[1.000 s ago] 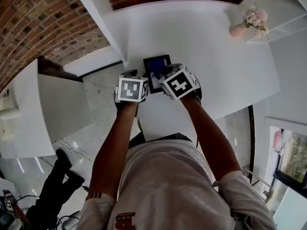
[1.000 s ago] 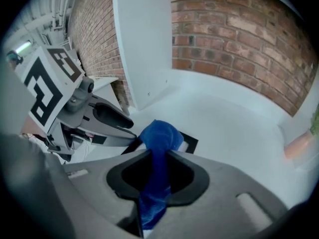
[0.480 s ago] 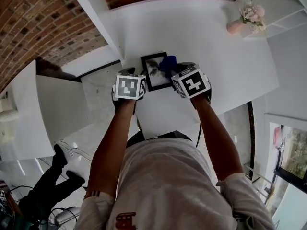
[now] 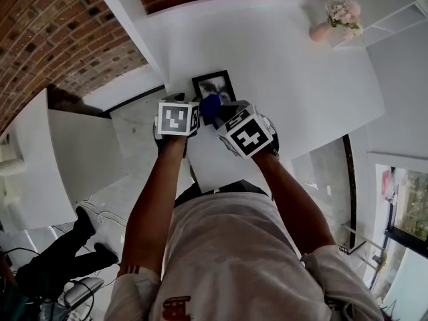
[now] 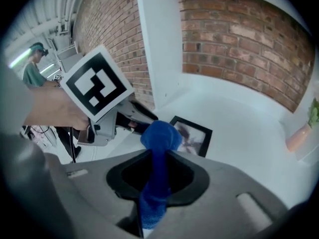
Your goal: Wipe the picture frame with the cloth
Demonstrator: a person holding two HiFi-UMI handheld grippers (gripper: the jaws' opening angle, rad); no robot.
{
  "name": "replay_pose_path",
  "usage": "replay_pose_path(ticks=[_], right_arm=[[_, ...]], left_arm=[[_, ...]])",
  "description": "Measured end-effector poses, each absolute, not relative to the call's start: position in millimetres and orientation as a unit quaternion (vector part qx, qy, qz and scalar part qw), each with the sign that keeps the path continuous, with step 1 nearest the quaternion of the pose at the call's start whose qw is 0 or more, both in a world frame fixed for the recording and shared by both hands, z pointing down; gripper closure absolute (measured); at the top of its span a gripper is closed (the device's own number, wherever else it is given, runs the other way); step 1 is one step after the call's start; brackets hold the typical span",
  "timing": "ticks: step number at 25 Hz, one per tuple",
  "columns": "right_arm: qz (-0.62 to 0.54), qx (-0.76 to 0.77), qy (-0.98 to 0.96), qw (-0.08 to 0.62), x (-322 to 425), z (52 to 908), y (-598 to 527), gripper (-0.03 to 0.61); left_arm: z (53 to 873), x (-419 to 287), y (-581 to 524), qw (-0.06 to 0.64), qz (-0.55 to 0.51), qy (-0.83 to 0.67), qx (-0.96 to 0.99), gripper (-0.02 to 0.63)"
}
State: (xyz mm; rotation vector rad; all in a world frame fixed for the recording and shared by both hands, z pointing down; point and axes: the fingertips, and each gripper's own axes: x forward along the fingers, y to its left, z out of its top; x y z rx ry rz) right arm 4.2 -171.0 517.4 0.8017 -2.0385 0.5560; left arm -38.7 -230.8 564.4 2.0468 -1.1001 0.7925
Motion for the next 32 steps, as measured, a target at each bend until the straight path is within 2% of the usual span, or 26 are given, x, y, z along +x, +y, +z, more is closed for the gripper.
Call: replay_pose_path(ticks=[10, 25, 32], right_arm=[[0.202, 0.297, -0.806, 0.47, -2, 541, -162, 0.503], [0.233, 0.372, -0.769, 0.465, 79, 541, -179, 0.502], [0.244, 0.389, -0.771, 0.442, 92, 536, -180, 0.502]], left_arm=[[564, -38, -230, 0.338, 0.302, -0.421, 0.786, 0.433], [564, -38, -231, 0.329, 0.309, -0.422, 0.786, 0.433], [564, -37, -230, 0.323, 0.312, -0.422, 0.787, 0.433]])
